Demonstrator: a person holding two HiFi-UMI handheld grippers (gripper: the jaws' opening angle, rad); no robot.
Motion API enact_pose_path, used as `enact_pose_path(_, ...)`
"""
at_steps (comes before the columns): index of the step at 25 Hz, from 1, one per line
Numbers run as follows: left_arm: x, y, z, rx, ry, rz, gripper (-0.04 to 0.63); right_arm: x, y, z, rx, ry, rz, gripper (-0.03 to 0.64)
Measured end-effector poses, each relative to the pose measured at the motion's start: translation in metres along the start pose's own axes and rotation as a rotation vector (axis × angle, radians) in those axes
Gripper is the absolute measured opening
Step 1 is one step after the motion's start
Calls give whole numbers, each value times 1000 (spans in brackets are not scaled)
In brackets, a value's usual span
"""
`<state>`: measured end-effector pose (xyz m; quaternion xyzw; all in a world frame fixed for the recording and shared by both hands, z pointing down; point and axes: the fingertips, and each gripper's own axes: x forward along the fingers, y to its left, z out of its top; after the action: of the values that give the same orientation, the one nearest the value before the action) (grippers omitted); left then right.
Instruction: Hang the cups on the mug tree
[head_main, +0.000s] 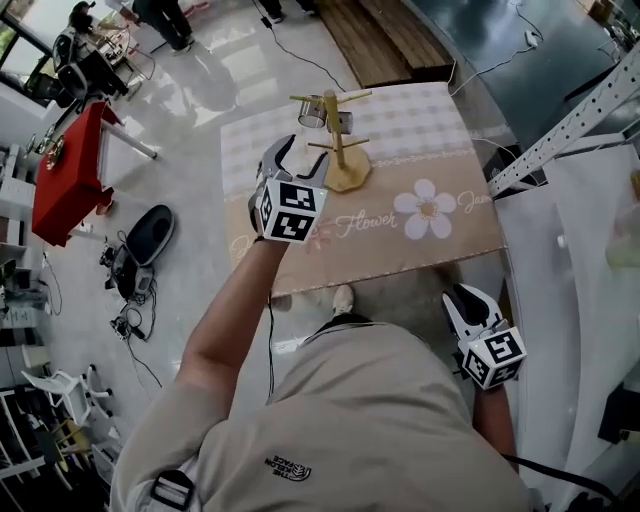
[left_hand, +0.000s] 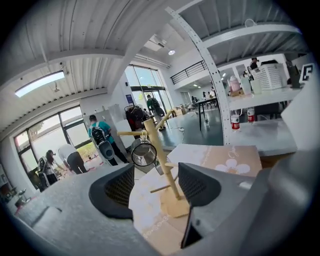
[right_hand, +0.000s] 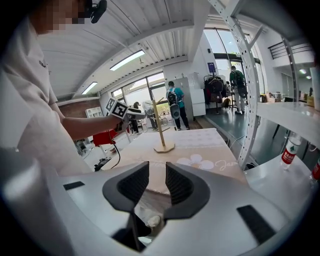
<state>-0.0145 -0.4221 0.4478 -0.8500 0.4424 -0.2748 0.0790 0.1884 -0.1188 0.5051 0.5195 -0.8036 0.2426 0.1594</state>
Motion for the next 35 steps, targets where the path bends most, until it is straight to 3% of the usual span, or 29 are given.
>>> enact_pose_path(4, -45, -30, -1, -158, -9, -68, 268, -11, -3, 2, -38, -18, 46, 98)
enact_pose_path(9, -110, -106, -3, -381, -23, -293, 259, -24, -3, -3, -87, -19, 121, 52)
enact_pose_path(12, -150, -154, -10, -423, 5, -368, 181, -29, 2, -8, -122, -20, 177, 35)
enact_pose_path(16, -198, -209, -14, -549, 18, -443, 12, -38, 15, -8, -168, -15, 248, 26)
enact_pose_path(17, -208, -223, -15, -571, 21, -461, 8, -41, 20, -9, -179, -16, 268, 26)
enact_pose_path(21, -245, -279, -16, -569, 36, -526, 8, -55, 37, -14, -210, -26, 336, 20)
enact_pose_path(26, -275, -333, -18, -454, 66, -550, 8, -75, 50, -29, -237, -24, 395, 15)
enact_pose_path(30, -287, -346, -14, -469, 47, -558, 8, -79, 57, -37, -266, -26, 423, 14)
enact_pose_path(35, -297, -344, -10, -418, 45, -517, 8, -84, 72, -38, -289, -31, 453, 14)
